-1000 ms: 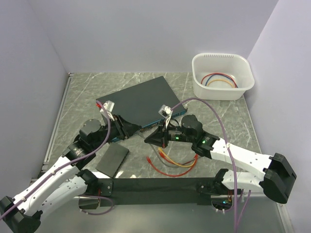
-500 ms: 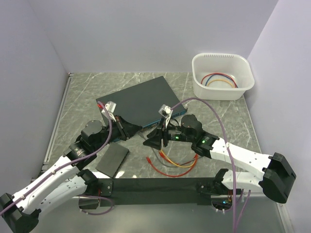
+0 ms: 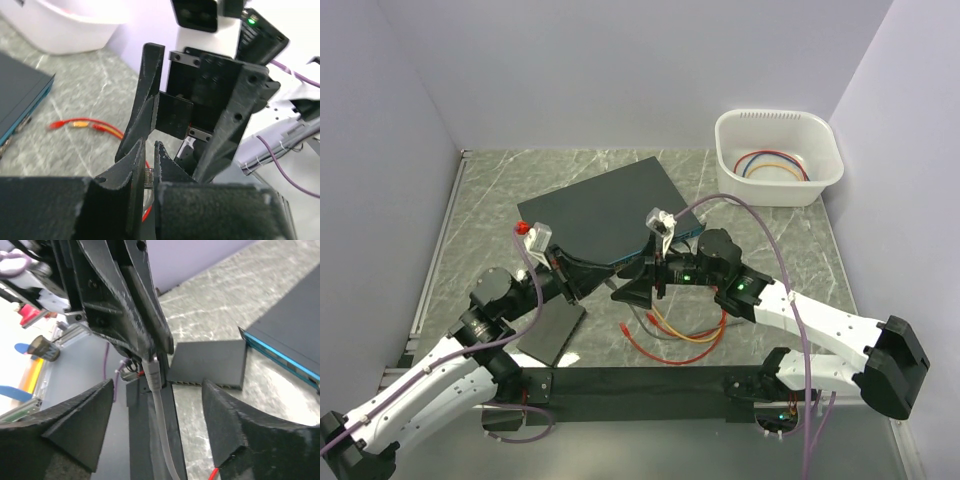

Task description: Insert the plug into the switch port

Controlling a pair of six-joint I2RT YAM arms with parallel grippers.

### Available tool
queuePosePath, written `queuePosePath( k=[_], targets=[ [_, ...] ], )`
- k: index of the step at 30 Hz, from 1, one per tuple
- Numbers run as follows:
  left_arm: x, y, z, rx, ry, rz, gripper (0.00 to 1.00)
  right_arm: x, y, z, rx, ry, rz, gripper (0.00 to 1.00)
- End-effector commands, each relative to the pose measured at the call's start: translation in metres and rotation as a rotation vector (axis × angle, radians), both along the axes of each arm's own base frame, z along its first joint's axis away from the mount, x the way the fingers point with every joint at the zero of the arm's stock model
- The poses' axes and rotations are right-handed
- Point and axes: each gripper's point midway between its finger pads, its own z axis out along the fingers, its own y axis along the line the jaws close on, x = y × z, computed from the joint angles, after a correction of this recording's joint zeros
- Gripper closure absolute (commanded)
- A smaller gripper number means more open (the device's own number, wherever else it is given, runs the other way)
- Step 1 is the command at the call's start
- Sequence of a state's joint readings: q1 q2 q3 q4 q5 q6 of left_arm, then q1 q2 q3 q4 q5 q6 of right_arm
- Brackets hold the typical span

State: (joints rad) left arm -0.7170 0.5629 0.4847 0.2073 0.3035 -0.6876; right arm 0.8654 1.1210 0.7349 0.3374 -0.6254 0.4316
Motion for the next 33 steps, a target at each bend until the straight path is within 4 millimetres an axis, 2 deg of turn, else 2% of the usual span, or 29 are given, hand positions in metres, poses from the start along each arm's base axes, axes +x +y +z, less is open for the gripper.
queuePosePath(
  k=[1,4,5,13,14,15,16,17,18,20,23,28,33],
  targets=[
    [-0.015,-0.003,0.03,-0.066,-0.163,-0.074,0.99,-0.003,0.006,0.044,0.106,-0.073,0.054,0.26],
    [-0.016,-0.006,0.032,-0.074,-0.167,-0.09,0.99,-0.001,0.009,0.043,0.107,-0.065,0.058,0.37],
    [-0.015,-0.008,0.03,-0.07,-0.163,-0.096,1.0,-0.001,0.01,0.042,0.107,-0.06,0.059,0.45],
    [-0.013,-0.008,0.034,-0.089,-0.164,-0.088,1.0,0.0,0.012,0.034,0.088,-0.055,0.068,0.76],
    [-0.012,-0.009,0.033,-0.085,-0.158,-0.085,0.99,0.001,0.011,0.034,0.087,-0.06,0.062,0.85],
    [-0.009,-0.008,0.034,-0.084,-0.155,-0.075,0.99,0.002,0.011,0.033,0.085,-0.059,0.058,0.89],
    [-0.007,-0.008,0.034,-0.08,-0.146,-0.061,0.96,0.002,0.01,0.033,0.081,-0.059,0.052,0.93],
    [-0.003,-0.007,0.032,-0.074,-0.131,-0.044,0.81,0.003,0.009,0.034,0.079,-0.073,0.039,1.0],
    [0.003,-0.006,0.023,-0.045,-0.08,-0.015,0.72,0.009,0.009,0.035,0.073,-0.081,0.001,1.0],
    [0.018,0.003,0.035,-0.06,-0.04,0.09,0.56,0.014,0.008,0.028,0.023,-0.106,-0.046,1.0],
    [0.031,0.016,0.036,-0.059,0.033,0.197,0.49,0.027,0.005,0.02,-0.048,-0.147,-0.151,1.0],
    [0.035,0.03,0.045,-0.074,0.102,0.277,0.48,0.049,-0.004,0.01,-0.17,-0.219,-0.368,1.0],
    [0.039,0.028,0.034,-0.017,0.184,0.289,0.51,0.06,-0.009,0.009,-0.239,-0.273,-0.489,1.0]
  ],
)
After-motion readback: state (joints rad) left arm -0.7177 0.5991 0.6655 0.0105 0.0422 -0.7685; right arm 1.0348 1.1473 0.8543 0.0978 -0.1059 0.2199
